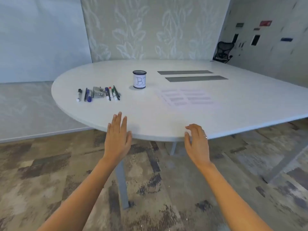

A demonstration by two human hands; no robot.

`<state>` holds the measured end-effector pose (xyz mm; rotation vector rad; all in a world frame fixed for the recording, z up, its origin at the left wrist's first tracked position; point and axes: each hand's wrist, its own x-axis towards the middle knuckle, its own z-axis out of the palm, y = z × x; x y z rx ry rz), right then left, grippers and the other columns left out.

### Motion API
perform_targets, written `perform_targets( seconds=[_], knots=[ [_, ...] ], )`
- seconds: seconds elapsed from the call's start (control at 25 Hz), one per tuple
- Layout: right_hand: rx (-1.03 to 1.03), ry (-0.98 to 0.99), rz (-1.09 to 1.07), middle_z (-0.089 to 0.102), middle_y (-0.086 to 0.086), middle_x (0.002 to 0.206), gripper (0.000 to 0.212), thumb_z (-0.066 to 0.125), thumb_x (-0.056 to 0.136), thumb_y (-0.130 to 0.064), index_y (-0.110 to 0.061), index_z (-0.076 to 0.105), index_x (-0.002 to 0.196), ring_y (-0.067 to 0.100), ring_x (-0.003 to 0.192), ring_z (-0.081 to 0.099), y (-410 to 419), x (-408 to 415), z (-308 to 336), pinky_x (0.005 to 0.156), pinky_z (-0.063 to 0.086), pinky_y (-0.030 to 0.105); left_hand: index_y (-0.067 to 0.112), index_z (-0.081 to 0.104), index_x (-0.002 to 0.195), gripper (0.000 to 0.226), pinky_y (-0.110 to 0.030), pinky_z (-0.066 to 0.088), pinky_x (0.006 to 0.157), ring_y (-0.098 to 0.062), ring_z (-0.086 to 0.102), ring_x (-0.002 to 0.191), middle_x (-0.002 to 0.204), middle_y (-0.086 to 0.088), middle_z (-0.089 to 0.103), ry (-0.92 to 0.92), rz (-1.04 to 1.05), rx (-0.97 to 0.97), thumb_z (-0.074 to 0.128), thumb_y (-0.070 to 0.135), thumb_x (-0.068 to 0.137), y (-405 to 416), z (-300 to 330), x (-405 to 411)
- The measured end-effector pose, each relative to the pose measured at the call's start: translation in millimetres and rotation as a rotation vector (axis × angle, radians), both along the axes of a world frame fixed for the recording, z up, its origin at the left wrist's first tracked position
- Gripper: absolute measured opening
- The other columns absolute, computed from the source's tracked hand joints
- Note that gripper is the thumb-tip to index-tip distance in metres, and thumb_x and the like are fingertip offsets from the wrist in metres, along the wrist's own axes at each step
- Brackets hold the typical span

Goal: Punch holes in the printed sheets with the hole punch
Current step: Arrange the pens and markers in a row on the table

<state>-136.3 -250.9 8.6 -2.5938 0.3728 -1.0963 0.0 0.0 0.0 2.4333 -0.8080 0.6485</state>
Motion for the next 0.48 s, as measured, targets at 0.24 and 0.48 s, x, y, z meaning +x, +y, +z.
perform_targets(
  seconds=[0.24, 0.48],
  knots=[
    [0.050, 0.408, 0.160, 0.051, 0.006, 0.135, 0.036, 0.045, 0.097, -0.026, -0.012, 0.052, 0.129, 0.025, 0.122, 0.050, -41, 111, 21, 0.100, 0.038, 0.034, 0.010, 0.026, 0.147, 0.052, -0.049, 0.013, 0.118, -0.028, 0.011, 0.148, 0.161, -0.011, 0.013, 0.381, -0.010, 0.329, 0.026, 0.035, 0.101, -60, 31, 115],
    [-0.076, 0.608, 0.294, 0.017, 0.004, 0.160, 0.051, 0.030, 0.101, -0.039, -0.017, 0.029, 0.146, 0.016, 0.147, 0.011, -39, 189, 16, 0.118, 0.007, 0.034, 0.022, 0.012, 0.152, 0.058, -0.043, 0.006, 0.119, -0.021, 0.003, 0.149, 0.163, -0.001, 0.004, 0.344, -0.034, 0.443, 0.019, 0.045, 0.099, -84, 21, 157]
  ],
)
